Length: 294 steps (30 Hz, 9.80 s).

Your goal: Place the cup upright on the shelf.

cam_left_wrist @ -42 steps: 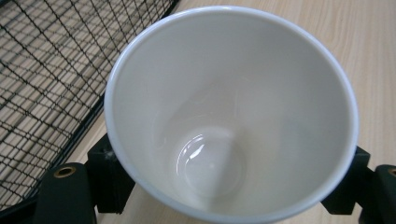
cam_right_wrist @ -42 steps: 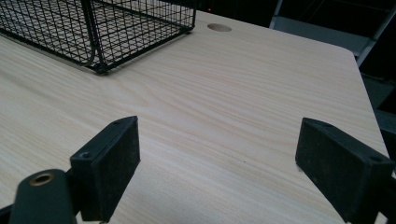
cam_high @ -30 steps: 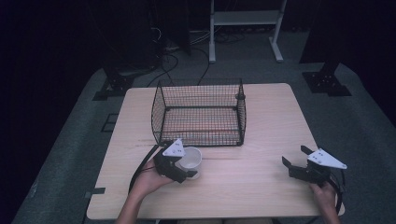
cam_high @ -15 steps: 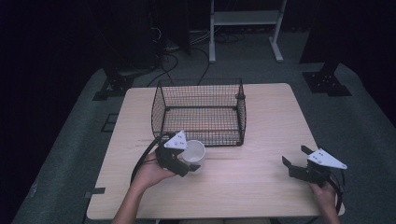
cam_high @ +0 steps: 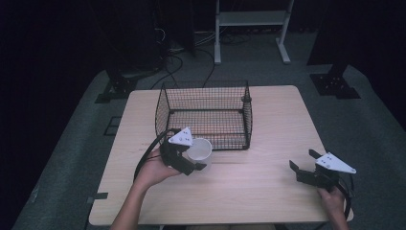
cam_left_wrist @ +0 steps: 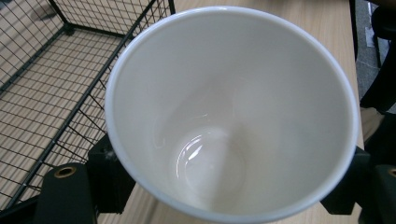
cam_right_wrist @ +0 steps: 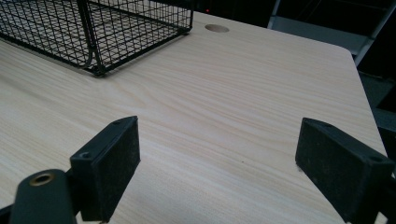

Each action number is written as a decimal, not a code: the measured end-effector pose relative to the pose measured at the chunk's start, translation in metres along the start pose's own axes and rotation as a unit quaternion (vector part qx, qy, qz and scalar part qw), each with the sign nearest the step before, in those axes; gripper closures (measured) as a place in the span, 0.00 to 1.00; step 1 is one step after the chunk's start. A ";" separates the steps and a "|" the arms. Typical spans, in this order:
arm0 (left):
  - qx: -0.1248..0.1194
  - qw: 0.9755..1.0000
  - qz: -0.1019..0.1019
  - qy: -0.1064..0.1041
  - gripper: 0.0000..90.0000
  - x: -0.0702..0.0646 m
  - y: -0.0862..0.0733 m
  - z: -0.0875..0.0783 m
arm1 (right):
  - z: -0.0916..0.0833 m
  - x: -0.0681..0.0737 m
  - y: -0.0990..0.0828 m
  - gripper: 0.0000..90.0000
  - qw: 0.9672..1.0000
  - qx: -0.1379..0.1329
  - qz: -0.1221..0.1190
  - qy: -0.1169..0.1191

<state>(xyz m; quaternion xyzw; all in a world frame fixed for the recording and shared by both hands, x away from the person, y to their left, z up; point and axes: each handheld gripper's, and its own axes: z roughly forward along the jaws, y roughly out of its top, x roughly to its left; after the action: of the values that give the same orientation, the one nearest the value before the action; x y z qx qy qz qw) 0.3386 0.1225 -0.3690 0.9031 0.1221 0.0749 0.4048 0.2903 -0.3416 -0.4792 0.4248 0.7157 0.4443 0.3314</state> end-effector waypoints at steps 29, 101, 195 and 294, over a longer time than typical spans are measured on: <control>0.000 1.000 0.004 0.016 0.24 0.043 0.053 -0.027 | 0.000 0.000 0.000 0.15 1.000 0.001 -0.001 -0.001; 0.046 0.996 -0.055 0.048 0.24 0.140 0.062 0.033 | -0.001 -0.001 0.000 0.15 1.000 -0.005 0.002 0.004; 0.100 0.990 -0.096 0.009 0.23 0.164 0.025 0.102 | -0.002 -0.003 -0.001 0.15 1.000 -0.015 0.010 0.011; -0.004 0.998 -0.013 0.067 0.08 0.050 0.018 -0.020 | -0.002 -0.003 -0.001 0.15 1.000 -0.010 0.015 0.005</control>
<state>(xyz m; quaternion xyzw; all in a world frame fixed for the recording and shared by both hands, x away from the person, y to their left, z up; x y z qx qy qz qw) 0.3850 0.1391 -0.3403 0.8928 0.1603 0.1309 0.4000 0.2900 -0.3455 -0.4789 0.4301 0.7061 0.4589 0.3254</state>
